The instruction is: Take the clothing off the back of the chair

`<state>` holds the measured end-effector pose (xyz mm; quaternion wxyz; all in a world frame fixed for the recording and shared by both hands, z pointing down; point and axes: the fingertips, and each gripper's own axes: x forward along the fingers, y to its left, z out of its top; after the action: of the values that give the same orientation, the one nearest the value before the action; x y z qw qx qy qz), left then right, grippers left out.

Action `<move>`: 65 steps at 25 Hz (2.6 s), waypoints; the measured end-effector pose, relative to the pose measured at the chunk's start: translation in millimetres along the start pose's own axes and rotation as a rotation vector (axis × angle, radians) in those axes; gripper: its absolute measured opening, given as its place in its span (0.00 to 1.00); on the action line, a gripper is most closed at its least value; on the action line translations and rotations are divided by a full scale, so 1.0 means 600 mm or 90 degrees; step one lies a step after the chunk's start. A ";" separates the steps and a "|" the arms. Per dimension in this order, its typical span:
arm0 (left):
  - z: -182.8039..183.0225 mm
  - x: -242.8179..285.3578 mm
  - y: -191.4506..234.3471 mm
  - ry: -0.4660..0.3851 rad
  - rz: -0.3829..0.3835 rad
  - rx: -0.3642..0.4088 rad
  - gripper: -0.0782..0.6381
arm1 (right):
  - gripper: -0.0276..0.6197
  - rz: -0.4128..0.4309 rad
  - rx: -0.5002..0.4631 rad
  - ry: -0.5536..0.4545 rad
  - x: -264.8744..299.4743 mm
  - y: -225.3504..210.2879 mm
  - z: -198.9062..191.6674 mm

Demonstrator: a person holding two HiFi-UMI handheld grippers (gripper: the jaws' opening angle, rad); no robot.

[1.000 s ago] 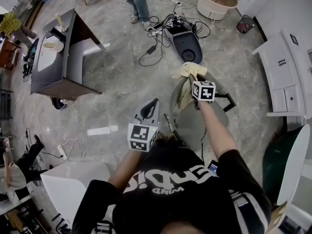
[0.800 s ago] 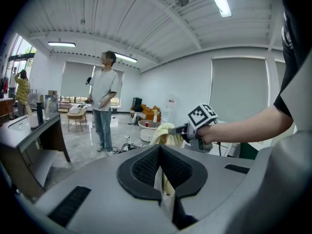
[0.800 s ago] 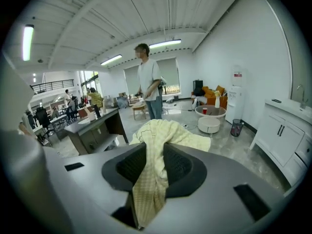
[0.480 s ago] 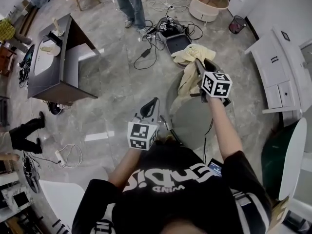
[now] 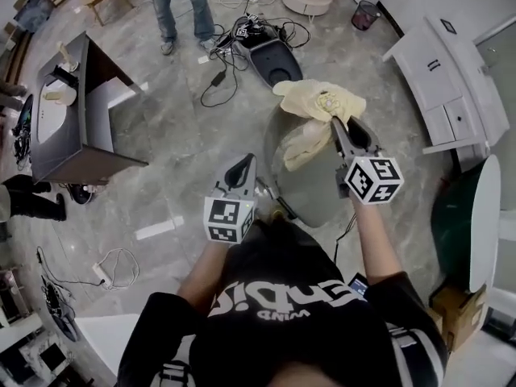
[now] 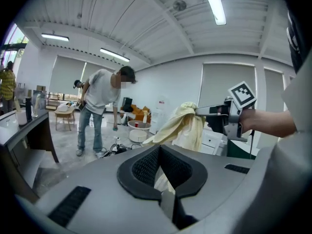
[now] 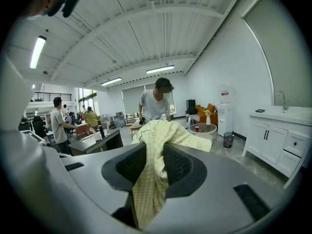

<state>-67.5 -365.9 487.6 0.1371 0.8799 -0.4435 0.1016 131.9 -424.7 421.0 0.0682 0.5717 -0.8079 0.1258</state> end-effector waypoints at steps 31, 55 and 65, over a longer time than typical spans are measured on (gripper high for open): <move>-0.099 -0.295 -0.304 -0.014 0.084 -0.007 0.13 | 0.22 0.084 0.009 0.019 -0.462 0.113 -0.212; -0.115 -0.367 -0.317 -0.052 0.065 0.001 0.13 | 0.22 0.091 0.000 -0.017 -0.524 0.215 -0.250; -0.112 -0.361 -0.326 -0.049 0.059 0.008 0.13 | 0.22 0.097 -0.005 -0.006 -0.522 0.213 -0.254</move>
<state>-40.2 -69.1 456.2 0.1096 0.8623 -0.4884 0.0766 112.0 -58.0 471.4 0.0571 0.5085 -0.8501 0.1246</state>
